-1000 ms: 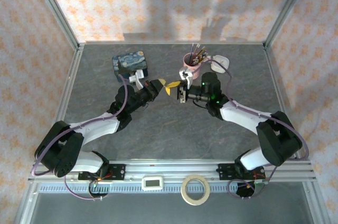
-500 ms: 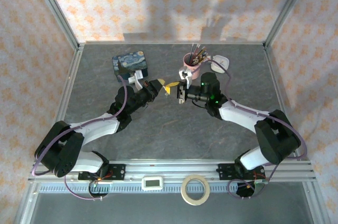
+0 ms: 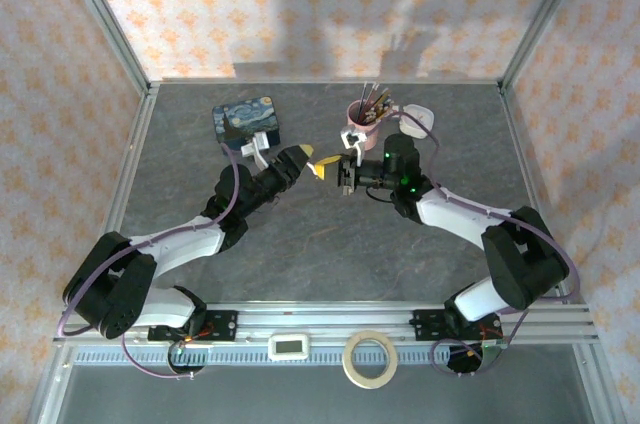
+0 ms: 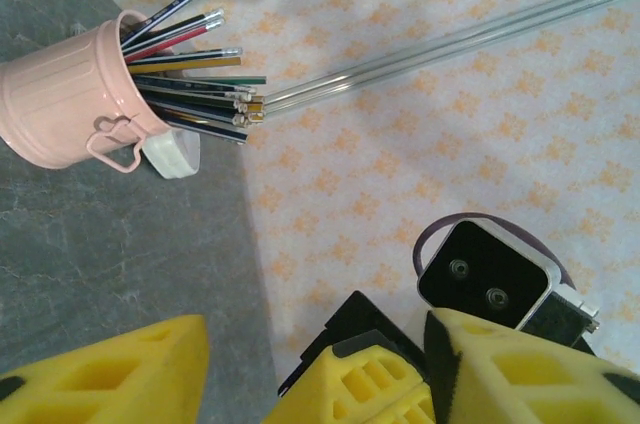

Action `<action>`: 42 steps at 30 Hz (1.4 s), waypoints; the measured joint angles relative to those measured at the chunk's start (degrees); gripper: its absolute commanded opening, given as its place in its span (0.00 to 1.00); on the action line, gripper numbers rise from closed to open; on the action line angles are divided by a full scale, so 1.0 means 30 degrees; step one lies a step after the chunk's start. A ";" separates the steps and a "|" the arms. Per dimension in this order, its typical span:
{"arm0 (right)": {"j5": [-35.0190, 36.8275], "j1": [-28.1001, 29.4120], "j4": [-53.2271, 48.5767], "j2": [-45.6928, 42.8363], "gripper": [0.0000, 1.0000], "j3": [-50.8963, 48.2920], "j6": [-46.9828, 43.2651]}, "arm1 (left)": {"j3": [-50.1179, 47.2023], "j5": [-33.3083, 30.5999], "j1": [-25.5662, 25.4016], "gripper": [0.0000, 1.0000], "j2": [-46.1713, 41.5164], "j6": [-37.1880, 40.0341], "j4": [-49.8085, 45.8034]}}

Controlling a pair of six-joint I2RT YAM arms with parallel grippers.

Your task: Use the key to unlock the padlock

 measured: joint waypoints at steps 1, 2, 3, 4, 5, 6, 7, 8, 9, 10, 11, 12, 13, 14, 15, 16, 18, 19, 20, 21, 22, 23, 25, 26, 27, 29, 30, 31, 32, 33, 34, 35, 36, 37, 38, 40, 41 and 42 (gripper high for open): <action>-0.0131 0.0000 0.0007 0.0000 0.00 0.0000 0.0058 | -0.0015 0.0066 0.0000 0.43 0.0000 0.0102 0.0036; -0.0226 -0.0007 0.0015 0.0000 0.00 0.0000 0.0138 | -0.0015 0.0109 0.0000 0.40 0.0000 0.0197 0.0109; -0.0321 -0.0007 0.0036 0.0000 0.00 0.0000 0.0270 | -0.0015 0.0168 0.0000 0.36 0.0000 0.0386 0.0233; -0.0386 -0.0007 0.0036 0.0000 0.00 0.0000 0.0350 | -0.0015 0.0255 0.0000 0.32 0.0000 0.0474 0.0357; -0.0444 -0.0007 0.0044 0.0000 0.00 0.0000 0.0415 | -0.0015 0.0386 0.0000 0.28 0.0007 0.0554 0.0466; -0.0474 -0.0007 0.0073 0.0007 0.00 0.0000 0.0517 | -0.0015 0.0517 0.0000 0.23 0.0015 0.0670 0.0583; -0.0503 -0.0007 0.0095 0.0007 0.00 0.0000 0.0546 | -0.0015 0.0590 0.0000 0.19 0.0022 0.0772 0.0714; -0.0525 -0.0022 0.0146 0.0015 0.00 0.0000 0.0605 | -0.0015 0.0641 0.0000 0.17 0.0022 0.0816 0.0765; -0.0597 -0.0044 0.0189 0.0022 0.00 0.0000 0.0612 | -0.0022 0.0663 0.0000 0.15 0.0036 0.0882 0.0787; -0.0641 -0.0058 0.0255 0.0022 0.00 0.0007 0.0663 | -0.0051 0.0692 0.0036 0.15 0.0087 0.0918 0.0860; -0.0648 -0.0058 0.0262 0.0022 0.00 0.0015 0.0678 | -0.0066 0.0736 0.0044 0.15 0.0109 0.0925 0.0882; -0.0641 -0.0080 0.0262 0.0029 0.00 0.0022 0.0685 | -0.0087 0.0772 0.0058 0.15 0.0146 0.0918 0.0918; -0.0641 -0.0095 0.0270 0.0036 0.00 0.0029 0.0707 | -0.0087 0.0816 0.0058 0.15 0.0168 0.0918 0.0947; -0.0641 -0.0109 0.0284 0.0036 0.00 0.0029 0.0743 | -0.0087 0.0889 0.0058 0.15 0.0189 0.0925 0.1027; -0.0641 -0.0124 0.0299 0.0036 0.00 0.0036 0.0758 | -0.0095 0.0947 0.0058 0.14 0.0226 0.0925 0.1093; -0.0641 -0.0124 0.0299 0.0036 0.00 0.0036 0.0816 | -0.0095 0.0984 0.0058 0.09 0.0277 0.0925 0.1144; -0.0648 -0.0124 0.0321 0.0036 0.00 0.0044 0.0845 | -0.0102 0.1005 0.0073 0.00 0.0342 0.0882 0.1137; -0.0641 -0.0124 0.0321 0.0036 0.00 0.0058 0.0889 | -0.0117 0.0984 0.0080 0.00 0.0364 0.0991 0.1173; -0.0648 -0.0124 0.0313 0.0036 0.00 0.0066 0.0940 | -0.0124 0.0998 0.0073 0.00 0.0364 0.1042 0.1188; -0.0648 -0.0124 0.0313 0.0036 0.00 0.0066 0.0991 | -0.0124 0.0998 0.0073 0.00 0.0364 0.1042 0.1202; -0.0641 -0.0124 0.0313 0.0036 0.09 0.0073 0.1027 | -0.0124 0.0984 0.0073 0.00 0.0364 0.1049 0.1209; -0.0634 -0.0131 0.0306 0.0036 0.16 0.0073 0.1100 | -0.0124 0.0947 0.0073 0.00 0.0364 0.1042 0.1209; -0.0474 -0.0131 0.0299 0.0022 0.28 0.0066 0.1209 | -0.0197 0.0940 0.0066 0.00 0.0357 0.1042 0.1239; -0.0379 -0.0131 0.0299 -0.0007 0.31 0.0066 0.1202 | -0.0233 0.0933 0.0066 0.00 0.0357 0.1042 0.1239; -0.0277 -0.0131 0.0306 -0.0058 0.33 0.0058 0.1180 | -0.0262 0.0925 0.0066 0.00 0.0357 0.1049 0.1239; -0.0248 -0.0182 0.0328 -0.0197 0.33 0.0058 0.1195 | -0.0335 0.0918 0.0066 0.00 0.0350 0.1042 0.1290; -0.0270 -0.0182 0.0393 -0.0248 0.33 0.0058 0.1209 | -0.0350 0.0918 0.0066 0.00 0.0350 0.1042 0.1297; -0.0284 -0.0182 0.0510 -0.0255 0.32 0.0058 0.1326 | -0.0350 0.0918 0.0066 0.00 0.0350 0.1042 0.1297; -0.0291 -0.0182 0.0627 -0.0255 0.31 0.0051 0.1435 | -0.0350 0.0918 0.0066 0.00 0.0350 0.1042 0.1311; -0.0313 -0.0182 0.0823 -0.0255 0.31 0.0000 0.1603 | -0.0350 0.0918 0.0066 0.00 0.0350 0.1035 0.1326; -0.0357 -0.0182 0.1056 -0.0255 0.31 -0.0080 0.1734 | -0.0350 0.0925 0.0066 0.00 0.0350 0.1035 0.1348; -0.0372 -0.0182 0.1275 -0.0255 0.31 -0.0168 0.1902 | -0.0350 0.0918 0.0066 0.00 0.0350 0.1027 0.1399; -0.0393 -0.0182 0.1428 -0.0248 0.31 -0.0270 0.2040 | -0.0350 0.0925 0.0066 0.00 0.0350 0.1005 0.1464; -0.0415 -0.0182 0.1530 -0.0219 0.32 -0.0328 0.2178 | -0.0350 0.0925 0.0066 0.00 0.0350 0.0969 0.1559; -0.0437 -0.0182 0.1676 -0.0197 0.33 -0.0415 0.2302 | -0.0350 0.0925 0.0066 0.00 0.0350 0.0954 0.1617; -0.0459 -0.0175 0.1902 -0.0138 0.35 -0.0517 0.2484 | -0.0350 0.0911 0.0066 0.00 0.0350 0.0918 0.1719; -0.0466 -0.0175 0.1989 -0.0102 0.36 -0.0525 0.2572 | -0.0350 0.0889 0.0066 0.00 0.0350 0.0896 0.1741; -0.0481 -0.0175 0.2040 -0.0058 0.36 -0.0525 0.2616 | -0.0350 0.0867 0.0066 0.00 0.0350 0.0896 0.1763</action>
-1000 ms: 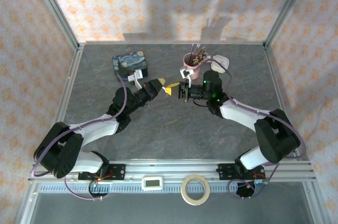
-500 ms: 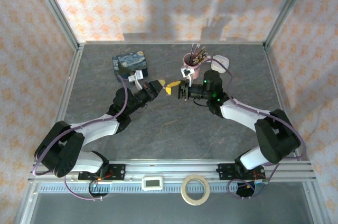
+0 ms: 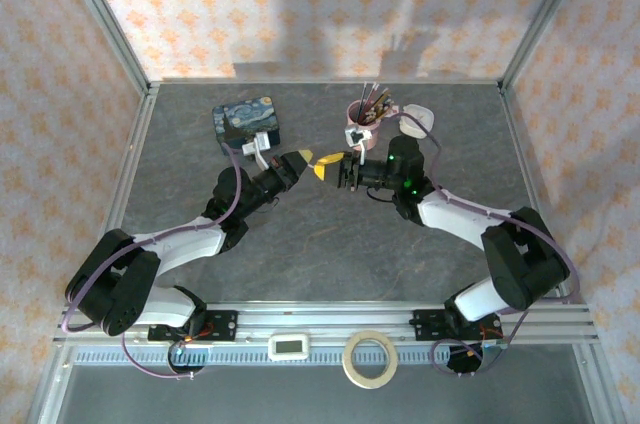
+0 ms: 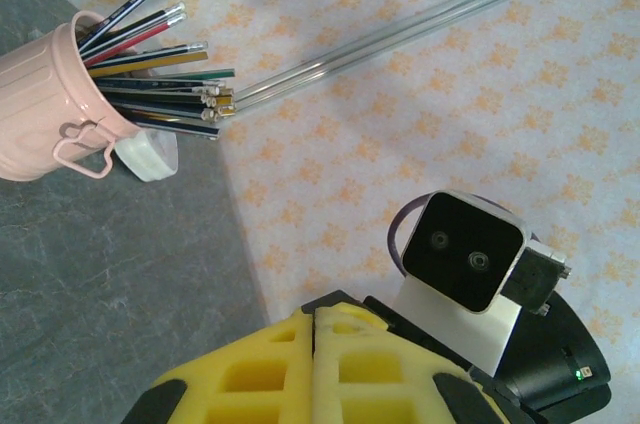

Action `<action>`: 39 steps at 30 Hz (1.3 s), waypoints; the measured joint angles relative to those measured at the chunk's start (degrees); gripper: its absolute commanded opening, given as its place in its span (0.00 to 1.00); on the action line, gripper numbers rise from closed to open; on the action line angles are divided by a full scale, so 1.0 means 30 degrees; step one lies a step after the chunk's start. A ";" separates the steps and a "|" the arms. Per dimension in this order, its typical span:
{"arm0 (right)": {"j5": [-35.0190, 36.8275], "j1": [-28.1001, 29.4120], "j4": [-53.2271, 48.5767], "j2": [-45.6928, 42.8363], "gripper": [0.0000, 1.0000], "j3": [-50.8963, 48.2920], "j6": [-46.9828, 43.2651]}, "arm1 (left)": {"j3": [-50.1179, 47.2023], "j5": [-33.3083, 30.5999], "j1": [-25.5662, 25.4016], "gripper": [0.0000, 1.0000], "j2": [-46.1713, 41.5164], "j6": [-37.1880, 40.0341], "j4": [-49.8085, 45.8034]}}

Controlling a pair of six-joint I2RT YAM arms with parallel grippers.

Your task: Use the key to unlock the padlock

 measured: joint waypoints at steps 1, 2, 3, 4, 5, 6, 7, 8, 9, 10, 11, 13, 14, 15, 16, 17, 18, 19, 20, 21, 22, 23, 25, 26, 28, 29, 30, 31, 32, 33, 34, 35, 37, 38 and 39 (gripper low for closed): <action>-0.0015 0.0007 0.0051 0.0029 0.36 0.0000 0.0051 | 0.0000 -0.0015 0.0000 0.00 0.0000 -0.0007 0.0015; -0.0029 0.0015 0.0124 0.0058 0.36 -0.0022 0.0066 | 0.0000 -0.0066 0.0000 0.00 0.0000 0.0000 0.0044; -0.0029 0.0015 0.0131 0.0066 0.37 -0.0058 0.0102 | 0.0000 -0.0138 0.0000 0.00 0.0000 0.0000 0.0102; -0.0029 0.0015 0.0138 0.0073 0.37 -0.0095 0.0131 | 0.0000 -0.0168 0.0000 0.00 0.0000 -0.0007 0.0138; -0.0036 0.0015 0.0146 0.0087 0.37 -0.0131 0.0146 | 0.0000 -0.0226 0.0000 0.00 0.0000 -0.0007 0.0189; -0.0029 0.0022 0.0160 0.0102 0.37 -0.0160 0.0197 | 0.0000 -0.0277 0.0000 0.00 0.0000 -0.0007 0.0248; -0.0036 0.0051 0.0168 0.0131 0.37 -0.0175 0.0219 | 0.0000 -0.0291 0.0000 0.00 0.0000 -0.0015 0.0277; -0.0036 0.0051 0.0197 0.0146 0.36 -0.0182 0.0262 | 0.0000 -0.0299 0.0000 0.00 0.0000 -0.0022 0.0328; -0.0036 0.0073 0.0211 0.0168 0.36 -0.0182 0.0270 | 0.0000 -0.0299 0.0000 0.00 0.0000 -0.0044 0.0379; -0.0036 0.0102 0.0219 0.0175 0.35 -0.0182 0.0277 | 0.0000 -0.0299 0.0000 0.00 -0.0007 -0.0058 0.0408; -0.0036 0.0117 0.0270 0.0204 0.35 -0.0189 0.0291 | 0.0000 -0.0306 -0.0015 0.00 -0.0007 -0.0066 0.0452; -0.0036 0.0146 0.0284 0.0270 0.33 -0.0197 0.0386 | 0.0000 -0.0306 -0.0029 0.00 -0.0007 -0.0066 0.0495; -0.0036 0.0189 0.0291 0.0321 0.31 -0.0197 0.0408 | 0.0000 -0.0313 -0.0058 0.00 -0.0007 -0.0066 0.0517; -0.0029 0.0219 0.0313 0.0386 0.27 -0.0189 0.0415 | 0.0000 -0.0335 -0.0087 0.00 -0.0007 -0.0066 0.0532; -0.0051 0.0233 0.0335 0.0452 0.22 -0.0197 0.0474 | 0.0000 -0.0357 -0.0124 0.00 -0.0007 -0.0066 0.0539; -0.0102 0.0270 0.0401 0.0525 0.17 -0.0197 0.0503 | 0.0000 -0.0364 -0.0124 0.00 -0.0007 -0.0066 0.0539; -0.0102 0.0284 0.0437 0.0576 0.12 -0.0189 0.0525 | -0.0015 -0.0372 -0.0124 0.00 -0.0007 -0.0066 0.0539; -0.0109 0.0313 0.0495 0.0619 0.08 -0.0197 0.0546 | -0.0029 -0.0379 -0.0124 0.00 -0.0007 -0.0066 0.0539; -0.0109 0.0328 0.0561 0.0656 0.04 -0.0189 0.0532 | -0.0066 -0.0408 -0.0124 0.00 -0.0007 -0.0073 0.0539; 0.0007 0.0342 0.0517 0.0663 0.02 -0.0189 0.0539 | -0.0131 -0.0423 -0.0124 0.00 -0.0015 -0.0073 0.0641; 0.0007 0.0342 0.0503 0.0699 0.00 -0.0197 0.0561 | -0.0146 -0.0444 -0.0124 0.00 -0.0080 -0.0073 0.0648; 0.0044 0.0342 0.0525 0.0699 0.00 -0.0197 0.0474 | -0.0160 -0.0452 -0.0131 0.00 -0.0138 -0.0073 0.0641; 0.0117 0.0357 0.0554 0.0699 0.00 -0.0197 0.0466 | -0.0204 -0.0525 -0.0124 0.00 -0.0219 -0.0073 0.0648; 0.0131 0.0386 0.0554 0.0699 0.00 -0.0197 0.0459 | -0.0284 -0.0583 -0.0124 0.00 -0.0284 -0.0066 0.0648; 0.0197 0.0430 0.0525 0.0699 0.00 -0.0197 0.0372 | -0.0415 -0.0707 -0.0131 0.27 -0.0393 -0.0058 0.0634; 0.0270 0.0430 0.0466 0.0692 0.00 -0.0197 0.0291 | -0.0415 -0.0743 -0.0131 0.49 -0.0452 -0.0007 0.0568; 0.0342 0.0430 0.0386 0.0670 0.00 -0.0197 0.0168 | -0.0459 -0.0845 -0.0117 0.63 -0.0561 0.0000 0.0481; 0.0430 0.0423 0.0240 0.0663 0.00 -0.0197 0.0044 | -0.0510 -0.0962 -0.0058 0.69 -0.0714 0.0000 0.0372; 0.0583 0.0393 0.0058 0.0656 0.00 -0.0197 -0.0117 | -0.0583 -0.1078 0.0087 0.71 -0.0976 0.0044 0.0080; 0.0780 0.0386 -0.0211 0.0641 0.00 -0.0197 -0.0270 | -0.0648 -0.1231 0.0350 0.72 -0.1260 0.0168 -0.0240; 0.0925 0.0386 -0.0495 0.0641 0.00 -0.0197 -0.0401 | -0.0692 -0.1326 0.0656 0.72 -0.1523 0.0350 -0.0597; 0.1158 0.0386 -0.0823 0.0634 0.00 -0.0197 -0.0546 | -0.0736 -0.1464 0.1158 0.72 -0.1829 0.0619 -0.0984; 0.1537 0.0386 -0.1464 0.0627 0.00 -0.0182 -0.0736 | -0.0772 -0.1821 0.2251 0.71 -0.2273 0.1384 -0.1807; 0.1792 0.0386 -0.1814 0.0627 0.00 -0.0160 -0.0845 | -0.0772 -0.1982 0.2863 0.71 -0.2390 0.1814 -0.2215; 0.1945 0.0386 -0.2069 0.0627 0.00 -0.0146 -0.0903 | -0.0794 -0.2171 0.3417 0.70 -0.2390 0.2266 -0.2543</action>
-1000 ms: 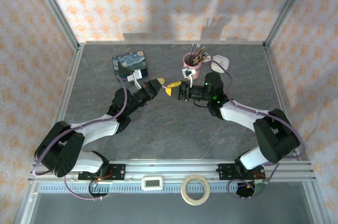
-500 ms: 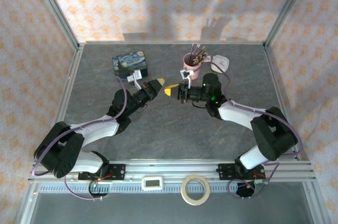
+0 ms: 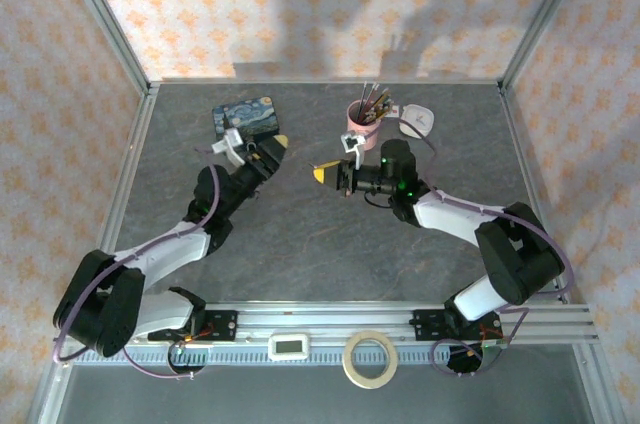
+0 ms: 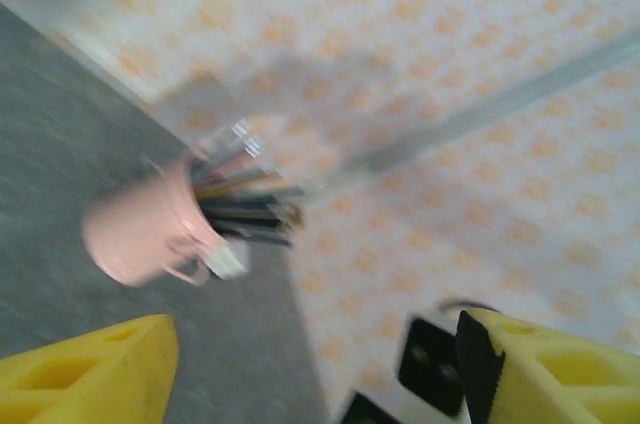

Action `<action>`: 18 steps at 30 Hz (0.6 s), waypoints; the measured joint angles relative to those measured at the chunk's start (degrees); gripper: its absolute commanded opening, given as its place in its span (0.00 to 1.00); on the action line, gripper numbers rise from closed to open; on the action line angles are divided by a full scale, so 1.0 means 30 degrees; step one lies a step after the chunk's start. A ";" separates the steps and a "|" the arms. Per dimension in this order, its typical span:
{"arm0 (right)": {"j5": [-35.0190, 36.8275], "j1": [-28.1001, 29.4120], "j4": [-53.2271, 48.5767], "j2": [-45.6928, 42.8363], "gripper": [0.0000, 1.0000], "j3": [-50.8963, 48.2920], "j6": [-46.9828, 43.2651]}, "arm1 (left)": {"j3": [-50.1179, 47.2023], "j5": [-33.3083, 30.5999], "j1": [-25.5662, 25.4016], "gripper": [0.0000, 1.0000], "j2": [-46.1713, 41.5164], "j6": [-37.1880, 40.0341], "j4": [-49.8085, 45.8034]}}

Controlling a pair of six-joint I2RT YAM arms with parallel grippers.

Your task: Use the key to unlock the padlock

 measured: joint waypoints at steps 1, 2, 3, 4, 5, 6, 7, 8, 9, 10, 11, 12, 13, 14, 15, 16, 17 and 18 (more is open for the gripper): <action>0.0284 0.0000 -0.0306 0.0000 0.00 0.0007 -0.0058 | -0.0022 -0.0124 0.0554 0.69 0.0066 0.0444 -0.0350; 0.0554 0.0000 -0.0619 0.0000 0.00 0.0036 -0.0080 | -0.0102 -0.0182 0.1137 0.68 0.0240 0.0933 -0.0685; 0.0780 0.0000 -0.0896 0.0000 0.00 0.0066 -0.0124 | -0.0153 -0.0197 0.1588 0.68 0.0488 0.1297 -0.0962; 0.1013 0.0000 -0.1231 0.0000 0.00 0.0109 -0.0138 | -0.0175 -0.0204 0.2040 0.68 0.0874 0.1676 -0.1209; 0.1260 0.0000 -0.1610 0.0000 0.00 0.0204 -0.0160 | -0.0175 -0.0204 0.2484 0.68 0.1428 0.2062 -0.1501; 0.1443 0.0000 -0.1887 0.0007 0.00 0.0284 -0.0211 | -0.0168 -0.0211 0.2820 0.68 0.1938 0.2382 -0.1814; 0.1661 0.0000 -0.2106 0.0007 0.00 0.0357 -0.0233 | -0.0109 -0.0255 0.3177 0.68 0.2608 0.2805 -0.2331; 0.1851 0.0000 -0.2295 0.0007 0.00 0.0415 -0.0277 | 0.0029 -0.0393 0.3424 0.69 0.3257 0.3264 -0.2900; 0.2011 0.0000 -0.2448 0.0007 0.00 0.0437 -0.0299 | 0.0270 -0.0634 0.3570 0.70 0.3869 0.3730 -0.3585; 0.2193 0.0000 -0.2652 0.0000 0.00 0.0452 -0.0357 | 0.0641 -0.0831 0.3650 0.71 0.4495 0.4182 -0.4277; 0.2382 0.0000 -0.2827 0.0007 0.00 0.0459 -0.0415 | 0.1188 -0.1129 0.3687 0.71 0.5195 0.4685 -0.4983; 0.2550 0.0000 -0.3009 0.0000 0.00 0.0459 -0.0452 | 0.1698 -0.1297 0.3716 0.71 0.5792 0.5085 -0.5508; 0.2703 0.0000 -0.3155 0.0007 0.00 0.0459 -0.0503 | 0.2382 -0.1457 0.3745 0.71 0.6462 0.5479 -0.6062; 0.2834 0.0000 -0.3293 0.0007 0.00 0.0459 -0.0568 | 0.3038 -0.1603 0.3803 0.70 0.7060 0.5792 -0.6506; 0.2929 0.0000 -0.3432 0.0007 0.00 0.0459 -0.0612 | 0.3636 -0.1654 0.3883 0.69 0.7614 0.6076 -0.6878; 0.3038 0.0000 -0.3548 0.0000 0.00 0.0459 -0.0663 | 0.4342 -0.1749 0.4014 0.68 0.8240 0.6339 -0.7249; 0.3133 0.0000 -0.3650 0.0000 0.00 0.0459 -0.0729 | 0.4903 -0.1807 0.4131 0.67 0.8765 0.6572 -0.7548; 0.3206 0.0000 -0.3723 0.0000 0.00 0.0459 -0.0787 | 0.5377 -0.1894 0.4240 0.66 0.9238 0.6768 -0.7723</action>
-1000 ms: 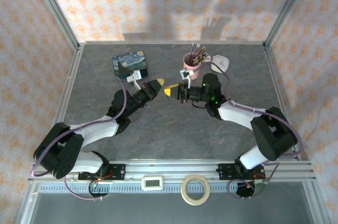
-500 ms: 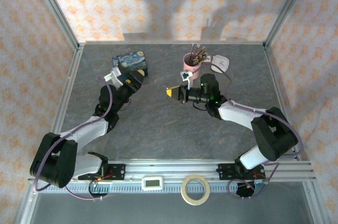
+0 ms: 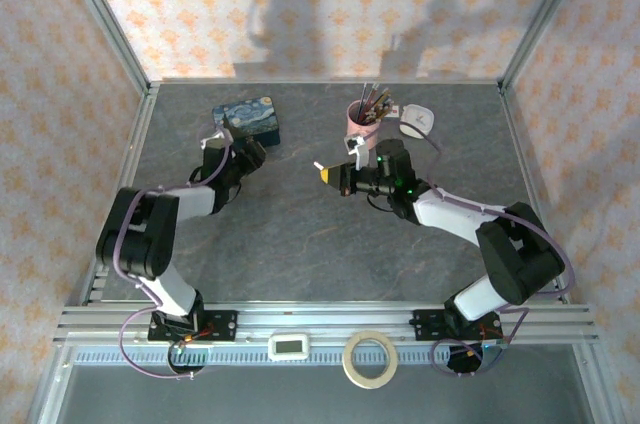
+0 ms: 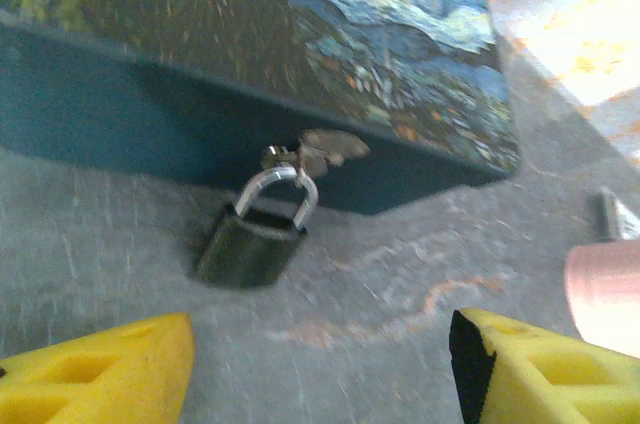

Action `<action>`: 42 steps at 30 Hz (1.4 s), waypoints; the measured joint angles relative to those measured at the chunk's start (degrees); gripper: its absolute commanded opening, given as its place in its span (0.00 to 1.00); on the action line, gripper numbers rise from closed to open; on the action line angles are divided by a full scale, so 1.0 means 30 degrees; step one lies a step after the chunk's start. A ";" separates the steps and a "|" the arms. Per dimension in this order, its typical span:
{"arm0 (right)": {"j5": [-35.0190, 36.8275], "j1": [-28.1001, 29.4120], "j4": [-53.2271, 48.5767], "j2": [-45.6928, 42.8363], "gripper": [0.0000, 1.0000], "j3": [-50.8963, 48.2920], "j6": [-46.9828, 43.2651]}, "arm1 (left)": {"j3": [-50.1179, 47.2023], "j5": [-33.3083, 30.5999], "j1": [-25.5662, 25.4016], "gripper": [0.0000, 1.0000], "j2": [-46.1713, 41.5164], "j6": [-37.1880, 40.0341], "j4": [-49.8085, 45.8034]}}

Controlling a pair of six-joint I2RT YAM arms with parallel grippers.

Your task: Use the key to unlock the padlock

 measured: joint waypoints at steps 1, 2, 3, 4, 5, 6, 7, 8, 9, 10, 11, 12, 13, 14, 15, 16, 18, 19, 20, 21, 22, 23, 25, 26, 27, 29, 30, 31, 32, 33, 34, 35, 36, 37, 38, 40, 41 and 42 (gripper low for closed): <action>0.0087 0.0000 -0.0058 0.0000 0.00 0.0000 -0.0073 | 0.0444 -0.0117 0.0102 0.65 0.0430 0.0146 -0.0270; 0.0153 0.0000 -0.0131 0.0000 0.00 0.0000 -0.0146 | 0.0933 -0.0233 0.0189 0.64 0.0911 0.0299 -0.0597; 0.0182 0.0000 -0.0189 0.0000 0.00 0.0000 -0.0197 | 0.1341 -0.0328 0.0277 0.64 0.1326 0.0503 -0.0882; 0.0248 0.0000 -0.0262 0.0000 0.00 0.0000 -0.0270 | 0.1836 -0.0474 0.0357 0.63 0.1821 0.0714 -0.1239; 0.0291 0.0000 -0.0335 0.0000 0.00 0.0000 -0.0328 | 0.2244 -0.0619 0.0372 0.63 0.2251 0.0925 -0.1559; 0.0299 0.0000 -0.0379 0.0000 0.00 0.0000 -0.0372 | 0.2623 -0.0758 0.0393 0.63 0.2630 0.1071 -0.1843; 0.0364 0.0000 -0.0408 0.0000 0.00 0.0000 -0.0430 | 0.2951 -0.0816 0.0401 0.62 0.2987 0.1209 -0.2091; 0.0386 0.0000 -0.0415 -0.0007 0.00 0.0000 -0.0444 | 0.3249 -0.0867 0.0401 0.61 0.3322 0.1384 -0.2302; 0.0437 0.0000 -0.0415 -0.0007 0.00 0.0000 -0.0459 | 0.3453 -0.0874 0.0401 0.61 0.3585 0.1486 -0.2433; 0.0437 0.0000 -0.0415 -0.0007 0.00 0.0000 -0.0488 | 0.3694 -0.0867 0.0401 0.60 0.3876 0.1588 -0.2484; 0.0444 0.0000 -0.0408 -0.0007 0.00 0.0000 -0.0495 | 0.3912 -0.0882 0.0379 0.59 0.4022 0.1661 -0.2630; 0.0444 0.0000 -0.0415 -0.0007 0.00 0.0000 -0.0503 | 0.4073 -0.0860 0.0364 0.59 0.4087 0.1763 -0.2718; 0.0444 0.0000 -0.0408 -0.0007 0.00 0.0000 -0.0503 | 0.4335 -0.0845 0.0372 0.58 0.4306 0.1858 -0.2769; 0.0444 0.0000 -0.0415 -0.0007 0.00 0.0000 -0.0503 | 0.4546 -0.0867 0.0364 0.57 0.4437 0.1931 -0.2936; 0.0452 0.0000 -0.0415 -0.0007 0.00 0.0000 -0.0503 | 0.4670 -0.0845 0.0364 0.56 0.4473 0.1989 -0.3016; 0.0444 0.0000 -0.0415 -0.0007 0.00 0.0000 -0.0503 | 0.4867 -0.0852 0.0372 0.55 0.4663 0.1996 -0.3096; 0.0452 0.0000 -0.0415 -0.0007 0.00 0.0000 -0.0503 | 0.5195 -0.0794 0.0372 0.50 0.4852 0.2011 -0.3300; 0.0444 0.0000 -0.0415 -0.0007 0.00 0.0000 -0.0495 | 0.5435 -0.0809 0.0372 0.47 0.5071 0.2062 -0.3315; 0.0444 0.0000 -0.0415 -0.0007 0.00 0.0000 -0.0495 | 0.5632 -0.0794 0.0379 0.43 0.5224 0.2149 -0.3395; 0.0444 0.0000 -0.0415 -0.0007 0.00 0.0000 -0.0495 | 0.5770 -0.0787 0.0408 0.38 0.5340 0.2178 -0.3395; 0.0452 0.0000 -0.0408 -0.0007 0.00 0.0000 -0.0495 | 0.5945 -0.0699 0.0474 0.32 0.5515 0.2229 -0.3344; 0.0444 0.0000 -0.0415 -0.0007 0.00 0.0000 -0.0503 | 0.6200 -0.0568 0.0481 0.26 0.5741 0.2317 -0.3177; 0.0459 0.0000 -0.0415 -0.0007 0.00 0.0000 -0.0495 | 0.6528 -0.0495 0.0481 0.20 0.6047 0.2361 -0.2900; 0.0495 0.0000 -0.0408 -0.0007 0.00 0.0000 -0.0495 | 0.6557 -0.0342 0.0481 0.20 0.6135 0.2397 -0.2710; 0.0503 0.0000 -0.0415 -0.0007 0.00 0.0000 -0.0503 | 0.6564 -0.0240 0.0481 0.20 0.6149 0.2419 -0.2557; 0.0517 0.0000 -0.0408 -0.0007 0.00 0.0000 -0.0503 | 0.6564 -0.0117 0.0481 0.19 0.6164 0.2412 -0.2390; 0.0517 0.0000 -0.0408 -0.0007 0.00 0.0000 -0.0503 | 0.6557 -0.0058 0.0481 0.17 0.6171 0.2412 -0.2361; 0.0517 0.0000 -0.0408 -0.0007 0.00 0.0000 -0.0503 | 0.6543 0.0007 0.0481 0.14 0.6171 0.2404 -0.2339; 0.0517 0.0000 -0.0408 -0.0007 0.00 -0.0007 -0.0503 | 0.6528 0.0109 0.0481 0.14 0.6171 0.2404 -0.2302; 0.0517 0.0000 -0.0408 -0.0007 0.00 0.0000 -0.0503 | 0.6484 0.0211 0.0481 0.14 0.6164 0.2404 -0.2244; 0.0517 0.0000 -0.0415 -0.0007 0.00 0.0000 -0.0503 | 0.6375 0.0306 0.0481 0.13 0.6142 0.2382 -0.2091; 0.0517 0.0000 -0.0408 0.0000 0.00 0.0000 -0.0503 | 0.6215 0.0379 0.0481 0.13 0.6084 0.2317 -0.1902; 0.0517 0.0000 -0.0408 0.0000 0.00 0.0000 -0.0503 | 0.6025 0.0495 0.0481 0.12 0.5996 0.2259 -0.1741; 0.0517 0.0000 -0.0408 0.0000 0.00 0.0000 -0.0495 | 0.5785 0.0634 0.0474 0.09 0.5858 0.2164 -0.1610; 0.0517 0.0000 -0.0408 0.0000 0.00 0.0000 -0.0495 | 0.5530 0.0765 0.0474 0.07 0.5690 0.2062 -0.1537; 0.0517 0.0000 -0.0408 0.0000 0.00 0.0000 -0.0503 | 0.4728 0.0947 0.0474 0.02 0.5187 0.1865 -0.1217; 0.0510 0.0000 -0.0408 0.0000 0.00 0.0000 -0.0503 | 0.4328 0.1020 0.0474 0.00 0.4911 0.1800 -0.1100; 0.0517 0.0000 -0.0401 0.0000 0.00 -0.0007 -0.0495 | 0.3781 0.1151 0.0481 0.00 0.4554 0.1610 -0.0969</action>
